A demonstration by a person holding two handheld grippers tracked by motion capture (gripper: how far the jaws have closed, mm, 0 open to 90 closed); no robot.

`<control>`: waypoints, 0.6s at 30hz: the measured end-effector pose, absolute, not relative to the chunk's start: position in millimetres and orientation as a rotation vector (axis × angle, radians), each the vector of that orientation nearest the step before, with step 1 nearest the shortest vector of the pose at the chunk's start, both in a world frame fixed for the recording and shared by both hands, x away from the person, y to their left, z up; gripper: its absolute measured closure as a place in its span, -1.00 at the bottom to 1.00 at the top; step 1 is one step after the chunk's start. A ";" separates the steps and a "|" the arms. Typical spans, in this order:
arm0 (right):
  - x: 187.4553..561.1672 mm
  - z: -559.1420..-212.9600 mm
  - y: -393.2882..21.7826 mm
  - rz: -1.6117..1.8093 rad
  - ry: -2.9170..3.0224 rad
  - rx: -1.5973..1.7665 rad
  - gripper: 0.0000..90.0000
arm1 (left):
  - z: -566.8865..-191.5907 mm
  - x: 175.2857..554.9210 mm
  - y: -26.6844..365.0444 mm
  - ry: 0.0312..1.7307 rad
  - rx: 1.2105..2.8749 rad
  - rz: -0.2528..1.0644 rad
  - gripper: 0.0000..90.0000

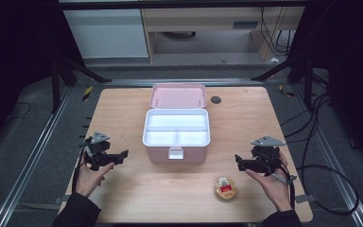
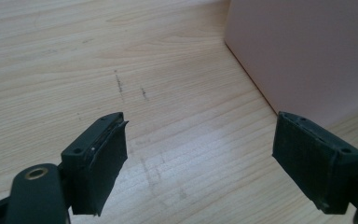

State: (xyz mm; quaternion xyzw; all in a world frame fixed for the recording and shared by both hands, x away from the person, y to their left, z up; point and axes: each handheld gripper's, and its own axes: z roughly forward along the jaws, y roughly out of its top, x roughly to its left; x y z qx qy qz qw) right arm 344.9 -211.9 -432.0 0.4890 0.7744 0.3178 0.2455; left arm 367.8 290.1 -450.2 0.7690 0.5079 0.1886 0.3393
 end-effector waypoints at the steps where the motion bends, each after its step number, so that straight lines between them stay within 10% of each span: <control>1: 343.7 -432.1 -210.0 0.867 2.124 1.317 -0.81 | -450.5 367.3 289.4 1.324 2.004 0.498 -0.62; 18: 320.4 -457.0 -166.3 0.697 2.387 1.283 -0.76 | -453.8 362.5 285.3 1.303 2.075 0.527 -0.60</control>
